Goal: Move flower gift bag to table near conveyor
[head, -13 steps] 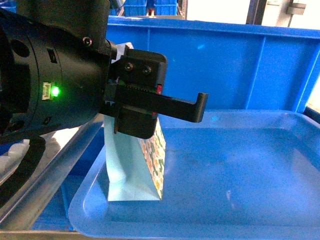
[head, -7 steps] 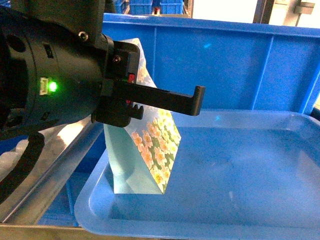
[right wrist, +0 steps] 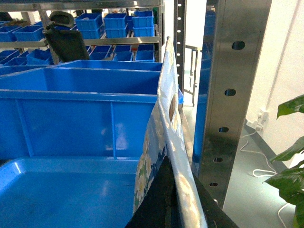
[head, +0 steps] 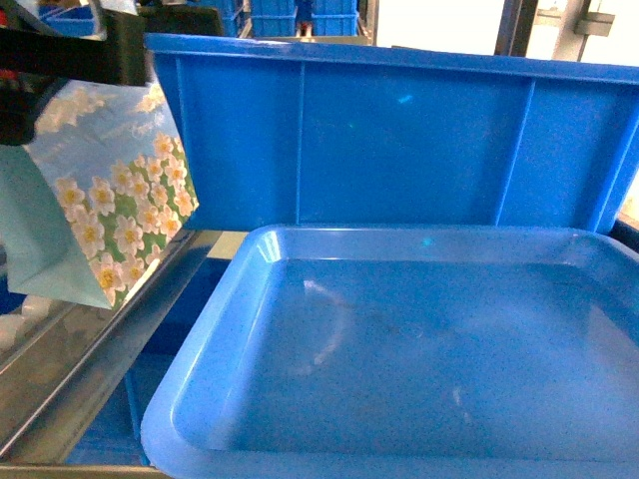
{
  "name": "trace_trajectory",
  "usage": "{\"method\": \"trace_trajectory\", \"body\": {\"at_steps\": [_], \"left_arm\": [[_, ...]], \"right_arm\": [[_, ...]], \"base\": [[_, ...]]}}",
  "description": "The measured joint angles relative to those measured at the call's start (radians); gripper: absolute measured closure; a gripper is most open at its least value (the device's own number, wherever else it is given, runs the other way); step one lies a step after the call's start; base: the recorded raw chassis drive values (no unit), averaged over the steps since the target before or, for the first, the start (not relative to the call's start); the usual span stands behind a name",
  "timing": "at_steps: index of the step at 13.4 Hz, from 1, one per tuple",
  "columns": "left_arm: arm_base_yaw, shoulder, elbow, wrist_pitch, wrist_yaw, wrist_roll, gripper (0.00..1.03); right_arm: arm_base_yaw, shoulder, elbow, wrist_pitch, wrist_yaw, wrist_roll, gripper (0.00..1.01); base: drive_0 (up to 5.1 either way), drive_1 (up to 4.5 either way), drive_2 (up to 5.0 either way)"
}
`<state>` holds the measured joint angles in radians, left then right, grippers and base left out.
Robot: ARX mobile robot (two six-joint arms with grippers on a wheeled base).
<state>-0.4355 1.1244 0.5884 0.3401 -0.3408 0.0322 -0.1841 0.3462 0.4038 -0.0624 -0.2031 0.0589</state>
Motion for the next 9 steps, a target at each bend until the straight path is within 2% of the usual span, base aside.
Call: {"method": "trace_trajectory", "body": {"at_steps": [3, 7, 8, 9], "left_arm": [[0.06, -0.131, -0.023, 0.002, 0.034, 0.019, 1.01], [0.166, -0.364, -0.126, -0.082, 0.047, 0.017, 1.01], [0.201, -0.445, -0.157, -0.109, 0.067, 0.021, 1.01], [0.283, -0.568, -0.205, -0.159, 0.126, 0.021, 1.01]], "right_arm": [[0.0, 0.0, 0.0, 0.0, 0.0, 0.0, 0.99], [0.0, 0.0, 0.0, 0.0, 0.0, 0.0, 0.99], [0.0, 0.0, 0.0, 0.0, 0.0, 0.0, 0.99], [0.0, 0.0, 0.0, 0.0, 0.0, 0.0, 0.99]], "base": [[0.0, 0.0, 0.0], [0.0, 0.0, 0.0], [0.0, 0.0, 0.0], [0.0, 0.0, 0.0]]}}
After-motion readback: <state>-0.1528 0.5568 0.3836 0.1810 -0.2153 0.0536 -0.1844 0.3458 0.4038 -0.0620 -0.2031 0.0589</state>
